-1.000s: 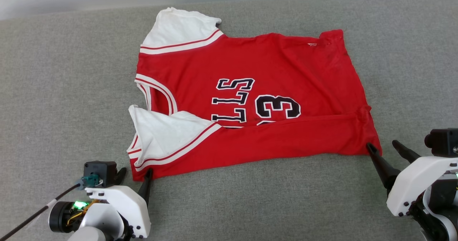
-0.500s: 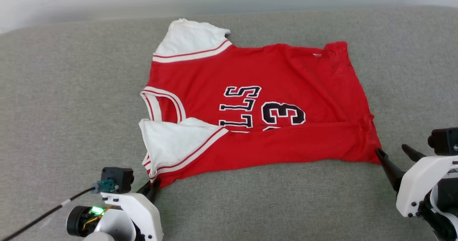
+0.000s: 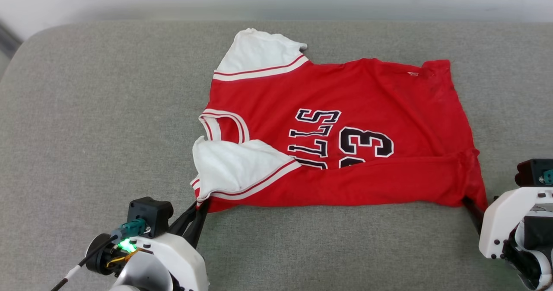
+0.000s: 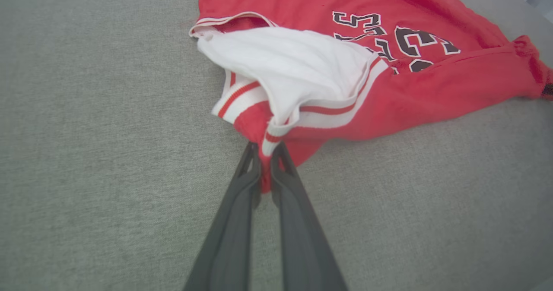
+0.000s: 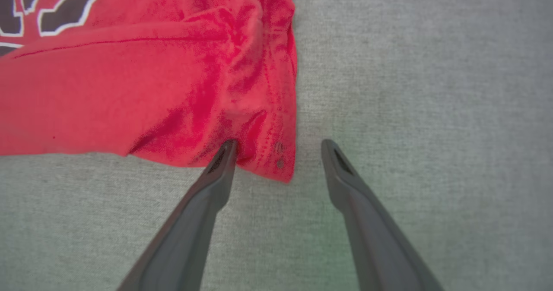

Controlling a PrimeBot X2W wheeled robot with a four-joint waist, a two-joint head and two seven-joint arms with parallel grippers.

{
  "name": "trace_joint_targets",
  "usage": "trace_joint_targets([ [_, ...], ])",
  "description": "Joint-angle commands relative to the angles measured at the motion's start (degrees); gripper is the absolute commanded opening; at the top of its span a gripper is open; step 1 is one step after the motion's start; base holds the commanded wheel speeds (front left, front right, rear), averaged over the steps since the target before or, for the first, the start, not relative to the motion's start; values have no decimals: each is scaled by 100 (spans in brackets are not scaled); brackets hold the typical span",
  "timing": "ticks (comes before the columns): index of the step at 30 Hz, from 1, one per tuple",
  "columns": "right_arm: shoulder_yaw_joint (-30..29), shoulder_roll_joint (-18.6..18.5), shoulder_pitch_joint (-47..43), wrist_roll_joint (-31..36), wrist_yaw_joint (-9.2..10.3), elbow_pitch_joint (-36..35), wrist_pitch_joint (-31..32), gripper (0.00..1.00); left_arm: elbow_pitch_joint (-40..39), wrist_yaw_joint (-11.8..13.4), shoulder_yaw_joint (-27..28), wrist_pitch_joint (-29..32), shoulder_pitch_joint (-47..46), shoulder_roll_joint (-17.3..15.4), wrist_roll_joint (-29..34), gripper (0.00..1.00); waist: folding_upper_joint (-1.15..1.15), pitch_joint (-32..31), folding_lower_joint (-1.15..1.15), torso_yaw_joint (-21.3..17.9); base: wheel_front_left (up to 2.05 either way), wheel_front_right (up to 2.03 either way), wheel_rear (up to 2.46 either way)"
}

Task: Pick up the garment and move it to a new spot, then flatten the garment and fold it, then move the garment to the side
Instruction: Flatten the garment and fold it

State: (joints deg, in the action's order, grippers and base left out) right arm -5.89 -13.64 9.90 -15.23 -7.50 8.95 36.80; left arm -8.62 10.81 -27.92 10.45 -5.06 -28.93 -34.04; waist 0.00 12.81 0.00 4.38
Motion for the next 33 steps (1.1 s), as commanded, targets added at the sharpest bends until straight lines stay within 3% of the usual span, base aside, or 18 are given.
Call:
trace_joint_targets([
  [1, -5, 56, 102, 35, 2, 64, -38, 100, -47, 24, -20, 16, -88, -18, 33, 0, 0, 79, 0, 56, 0, 0, 0],
  [10, 288, 61, 163, 185, 1, 692, 96, 100, -41, -61, -151, 21, -236, 36, 104, 0, 0, 336, 0, 183, 0, 0, 0],
  [11, 341, 62, 178, 163, 0, 753, 120, 92, -1, -67, -152, 11, -235, 47, 79, 0, 0, 347, 0, 185, 0, 0, 0],
  [12, 387, 59, 189, 147, 0, 809, 135, 30, 36, -78, -153, 0, -235, 59, 57, 0, 0, 354, 0, 187, 0, 0, 0],
  [13, 422, 50, 192, 134, 0, 852, 141, 0, 75, -105, -148, -18, -243, 71, 22, 0, 0, 356, 0, 188, 0, 0, 0],
  [23, 441, -222, 170, 84, 5, 945, 81, 0, 520, -145, -112, 8, -163, -82, -28, 0, 0, -23, 0, 60, 0, 0, 0],
  [33, 99, -556, -471, -170, 6, -35, 414, 0, 306, -54, -58, 54, 518, -462, -162, 0, 0, -548, 0, -129, 0, 0, 0],
])
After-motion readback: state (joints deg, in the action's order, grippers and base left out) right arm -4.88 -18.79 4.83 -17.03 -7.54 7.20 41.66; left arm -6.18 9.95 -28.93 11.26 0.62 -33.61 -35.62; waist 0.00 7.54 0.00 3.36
